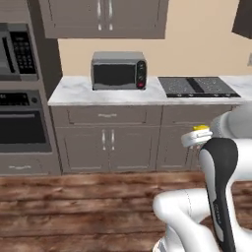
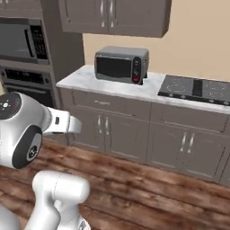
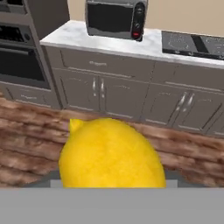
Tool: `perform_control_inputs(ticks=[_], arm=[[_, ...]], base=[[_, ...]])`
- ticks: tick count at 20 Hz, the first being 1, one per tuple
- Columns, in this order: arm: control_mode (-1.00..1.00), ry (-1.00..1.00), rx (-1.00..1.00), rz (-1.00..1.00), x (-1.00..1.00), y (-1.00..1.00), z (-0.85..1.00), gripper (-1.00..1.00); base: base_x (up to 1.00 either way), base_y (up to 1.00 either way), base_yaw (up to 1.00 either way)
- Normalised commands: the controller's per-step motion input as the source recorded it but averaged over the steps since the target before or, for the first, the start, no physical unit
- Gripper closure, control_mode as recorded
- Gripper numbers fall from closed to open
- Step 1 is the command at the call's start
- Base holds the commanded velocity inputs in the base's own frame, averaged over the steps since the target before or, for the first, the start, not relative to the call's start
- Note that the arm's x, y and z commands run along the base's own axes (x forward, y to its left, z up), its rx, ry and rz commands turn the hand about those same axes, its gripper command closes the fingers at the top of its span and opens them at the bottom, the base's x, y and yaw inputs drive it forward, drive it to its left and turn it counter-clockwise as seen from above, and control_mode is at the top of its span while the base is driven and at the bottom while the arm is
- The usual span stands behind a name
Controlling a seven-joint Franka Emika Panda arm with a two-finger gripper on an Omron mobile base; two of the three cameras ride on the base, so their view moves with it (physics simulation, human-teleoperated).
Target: Grab the garlic and lemon from the fridge, place them in the blender, close the lid, and turn on the blender to create a marinade.
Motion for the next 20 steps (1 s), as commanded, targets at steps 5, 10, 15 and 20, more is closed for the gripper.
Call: perform_control_inputs(ticks=[5,10,15,20], arm=[[1.0,0.0,0.0,0.0,0.0,0.0,0.0,1.0],[1.0,0.0,0.0,0.0,0.0,0.0,0.0,1.0],[1.0,0.0,0.0,0.0,0.0,0.0,0.0,1.0],[1.0,0.0,0.0,0.0,0.0,0.0,0.0,1.0]], base=[[0.79,-0.18,0.86],[0.43,-0.11,0.97],[0.3,-0.08,1.0],[0.42,-0.12,0.96]])
